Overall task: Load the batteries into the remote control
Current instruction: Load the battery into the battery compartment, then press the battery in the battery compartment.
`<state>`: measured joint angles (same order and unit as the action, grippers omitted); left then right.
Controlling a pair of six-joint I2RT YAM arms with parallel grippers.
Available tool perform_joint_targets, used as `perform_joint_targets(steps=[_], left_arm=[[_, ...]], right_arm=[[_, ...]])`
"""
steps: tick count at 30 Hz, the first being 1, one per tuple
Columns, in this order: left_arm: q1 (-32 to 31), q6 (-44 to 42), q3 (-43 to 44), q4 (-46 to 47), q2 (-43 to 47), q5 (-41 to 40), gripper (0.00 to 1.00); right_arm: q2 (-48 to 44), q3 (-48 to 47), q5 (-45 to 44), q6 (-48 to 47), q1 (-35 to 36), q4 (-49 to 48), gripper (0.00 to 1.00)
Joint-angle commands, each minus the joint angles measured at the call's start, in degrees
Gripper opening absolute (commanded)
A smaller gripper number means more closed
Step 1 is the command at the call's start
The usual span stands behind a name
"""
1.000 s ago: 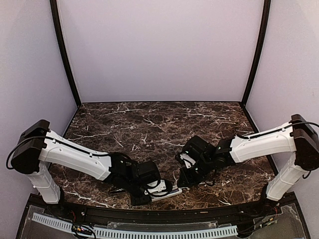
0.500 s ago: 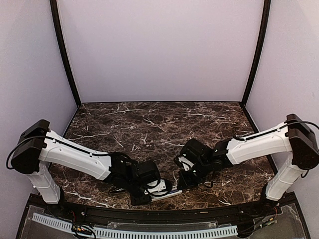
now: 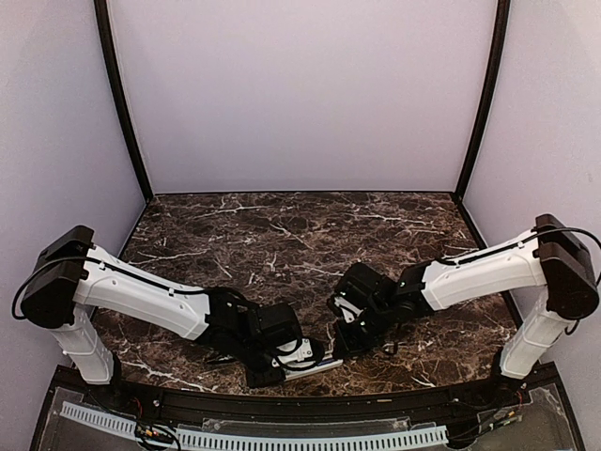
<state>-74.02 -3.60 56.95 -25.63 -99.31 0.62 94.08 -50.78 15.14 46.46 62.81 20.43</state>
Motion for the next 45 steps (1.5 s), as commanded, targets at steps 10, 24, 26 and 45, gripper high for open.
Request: perform_joint_targets(steps=[10,24,26,45], left_arm=[[0.0,-0.5,-0.8,-4.2,-0.7,1.1,0.38],[0.0,-1.0,-1.3,-4.0,-0.1,1.4,0.38],[0.0,-1.0,-1.3,-4.0,-0.1,1.4,0.38],[0.0,-1.1,-1.1,-4.1,-0.6,1.3,0.38]], right_arm=[[10.9,-6.7,-14.0,-1.6,6.2,14.6,0.06],[1.7,-9.0,-13.2,-4.6,4.0,14.5,0.21],[0.7,-9.1,-13.3,-5.4,3.0,15.2,0.22],[2.8,-7.1,-2.7,-7.2,0.9,4.9,0.00]])
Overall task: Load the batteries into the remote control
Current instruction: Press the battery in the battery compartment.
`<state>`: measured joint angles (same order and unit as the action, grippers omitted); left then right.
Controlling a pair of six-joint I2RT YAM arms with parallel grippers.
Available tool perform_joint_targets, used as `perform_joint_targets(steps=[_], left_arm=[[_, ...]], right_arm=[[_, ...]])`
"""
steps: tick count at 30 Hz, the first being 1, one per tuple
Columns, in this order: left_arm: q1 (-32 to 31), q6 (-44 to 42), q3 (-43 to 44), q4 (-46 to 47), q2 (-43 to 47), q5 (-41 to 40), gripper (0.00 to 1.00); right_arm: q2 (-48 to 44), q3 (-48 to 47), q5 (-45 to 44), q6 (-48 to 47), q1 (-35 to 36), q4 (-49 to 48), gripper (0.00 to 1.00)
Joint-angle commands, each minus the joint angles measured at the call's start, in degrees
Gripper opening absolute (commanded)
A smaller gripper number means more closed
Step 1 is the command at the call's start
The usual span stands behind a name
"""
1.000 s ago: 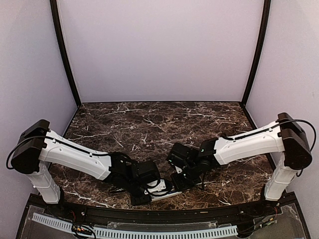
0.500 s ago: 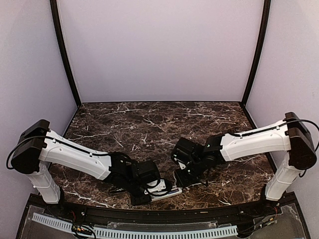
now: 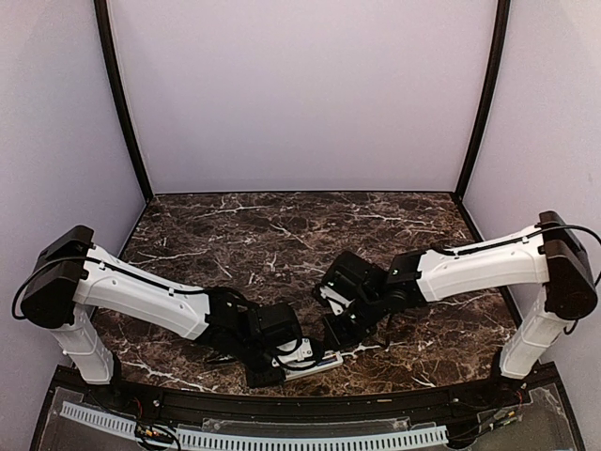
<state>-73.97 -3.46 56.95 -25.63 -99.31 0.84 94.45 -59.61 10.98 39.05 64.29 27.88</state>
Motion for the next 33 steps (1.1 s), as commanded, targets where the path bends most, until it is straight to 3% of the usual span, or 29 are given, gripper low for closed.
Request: perform_joint_targets(steps=[1,10,20,33], left_arm=[[0.0,-1.2,-1.1,-4.1,-0.6,1.1,0.38],[0.0,-1.3,-1.1,-4.2,-0.7,1.3,0.38],[0.0,-1.3,-1.1,-4.2,-0.9,1.2,0.38],[0.0,-1.3,-1.0,-4.3,-0.9,1.1,0.38]], right_arm=[[2.9,2.0,1.1,0.3,-0.7,-2.5,0.00],[5.0,7.0,1.7,1.8,-0.7,-5.6,0.00],[7.1,5.2,1.9,0.7,-0.7,-5.0,0.00],[1.3,3.1,7.4,-0.8,-1.5,-8.0,0.00]])
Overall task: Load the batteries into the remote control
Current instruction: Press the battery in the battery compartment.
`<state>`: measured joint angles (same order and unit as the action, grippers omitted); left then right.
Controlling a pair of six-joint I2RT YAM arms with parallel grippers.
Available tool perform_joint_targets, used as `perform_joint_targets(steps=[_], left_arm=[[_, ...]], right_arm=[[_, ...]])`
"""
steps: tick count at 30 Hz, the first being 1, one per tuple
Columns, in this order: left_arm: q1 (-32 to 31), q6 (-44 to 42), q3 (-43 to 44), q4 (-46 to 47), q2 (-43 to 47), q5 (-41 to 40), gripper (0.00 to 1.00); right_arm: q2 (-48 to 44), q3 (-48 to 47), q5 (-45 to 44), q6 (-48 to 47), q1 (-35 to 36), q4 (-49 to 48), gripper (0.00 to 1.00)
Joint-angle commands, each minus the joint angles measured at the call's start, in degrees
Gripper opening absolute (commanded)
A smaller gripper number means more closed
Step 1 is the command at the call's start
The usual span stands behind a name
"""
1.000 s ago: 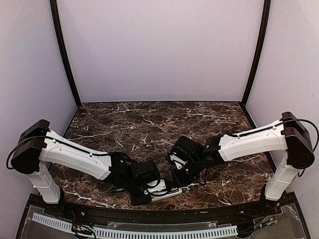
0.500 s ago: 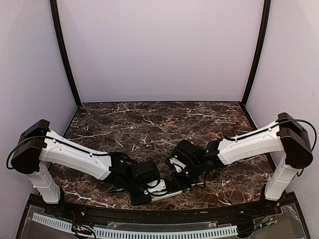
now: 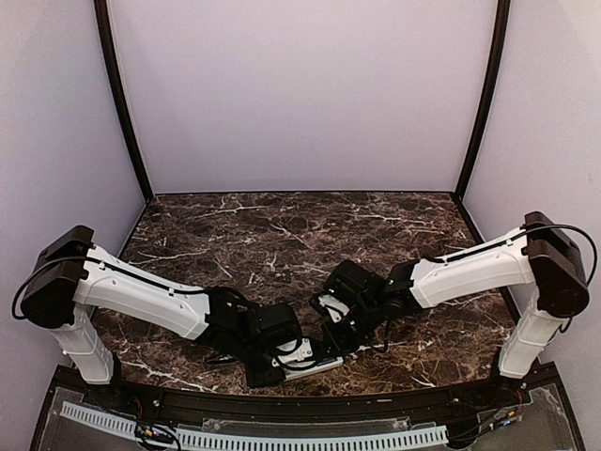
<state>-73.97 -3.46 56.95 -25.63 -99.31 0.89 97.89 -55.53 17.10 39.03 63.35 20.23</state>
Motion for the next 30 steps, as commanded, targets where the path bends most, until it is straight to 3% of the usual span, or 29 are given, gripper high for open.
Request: perform_joint_targets(steps=[1,17,30], left_arm=[[0.0,-1.3,-1.1,-4.3,-0.9,1.1,0.38],[0.0,-1.3,-1.0,-4.3,-0.9,1.2,0.39],[0.0,-1.4,-1.0,-4.2,-0.9,1.4,0.40]], right_arm=[[-2.2,-0.9,1.5,-0.7,-0.6,-0.7,0.00],[4.1,7.5,3.3,0.9,-1.7,-7.8,0.00],[-4.6,0.4,1.6,-2.0,-3.0,0.6,0.00]])
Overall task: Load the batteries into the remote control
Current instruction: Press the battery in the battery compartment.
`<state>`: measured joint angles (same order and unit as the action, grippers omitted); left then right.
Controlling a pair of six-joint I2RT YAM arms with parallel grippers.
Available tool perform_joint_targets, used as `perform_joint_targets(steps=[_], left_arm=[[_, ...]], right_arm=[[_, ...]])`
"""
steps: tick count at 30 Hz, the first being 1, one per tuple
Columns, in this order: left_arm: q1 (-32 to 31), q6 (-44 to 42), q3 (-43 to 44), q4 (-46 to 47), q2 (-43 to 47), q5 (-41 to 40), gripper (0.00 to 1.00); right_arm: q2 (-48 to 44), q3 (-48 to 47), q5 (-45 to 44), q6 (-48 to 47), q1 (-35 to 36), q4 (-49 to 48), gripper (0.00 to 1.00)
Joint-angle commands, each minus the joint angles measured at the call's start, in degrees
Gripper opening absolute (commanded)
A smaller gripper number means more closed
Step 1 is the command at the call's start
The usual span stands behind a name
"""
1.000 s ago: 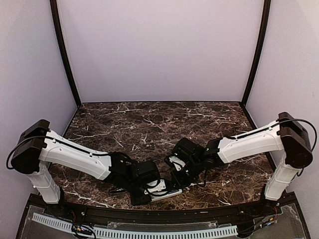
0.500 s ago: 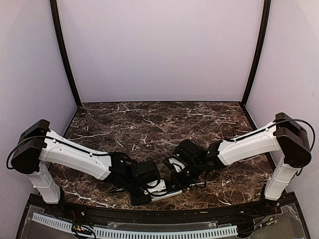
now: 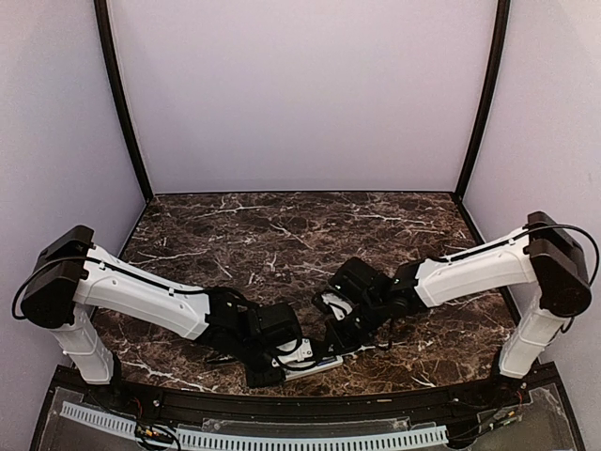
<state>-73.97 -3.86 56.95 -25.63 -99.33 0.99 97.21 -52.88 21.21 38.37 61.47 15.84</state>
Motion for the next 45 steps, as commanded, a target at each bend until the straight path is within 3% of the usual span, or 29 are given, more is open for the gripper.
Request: perform_joint_targets(steps=[1,7,20,29,36,45], left_arm=[[0.0,-1.0,-1.0,-4.2,-0.9,1.3,0.40],[0.0,-1.1,-1.1,-4.3,-0.9,1.3,0.40],[0.0,-1.1,-1.1,-4.3,-0.9,1.5,0.43],[0.0,-0.5,-0.8,-3.8,-0.2,0.1,0.62],[0.0,-0.2,-0.5,0.5,5.9,-1.8,0.75],[0.0,0.4,-3.2,4.3,13.0,0.4,0.79]], right_arm=[[-4.8,-2.6,-2.6,-1.4,-1.5,5.4,0.00],[-6.7,-2.8,-4.2,-1.6,-2.2,8.3,0.00],[1.1,5.3,-1.3,1.2,-2.2,-0.1,0.00],[-1.6,1.9,-2.7,0.3,-2.2,4.0,0.00],[-4.0,-2.6,-2.3,-1.1,-2.2,7.3,0.00],[-5.4,-3.5,-3.7,-0.8,-2.3,9.8,0.00]])
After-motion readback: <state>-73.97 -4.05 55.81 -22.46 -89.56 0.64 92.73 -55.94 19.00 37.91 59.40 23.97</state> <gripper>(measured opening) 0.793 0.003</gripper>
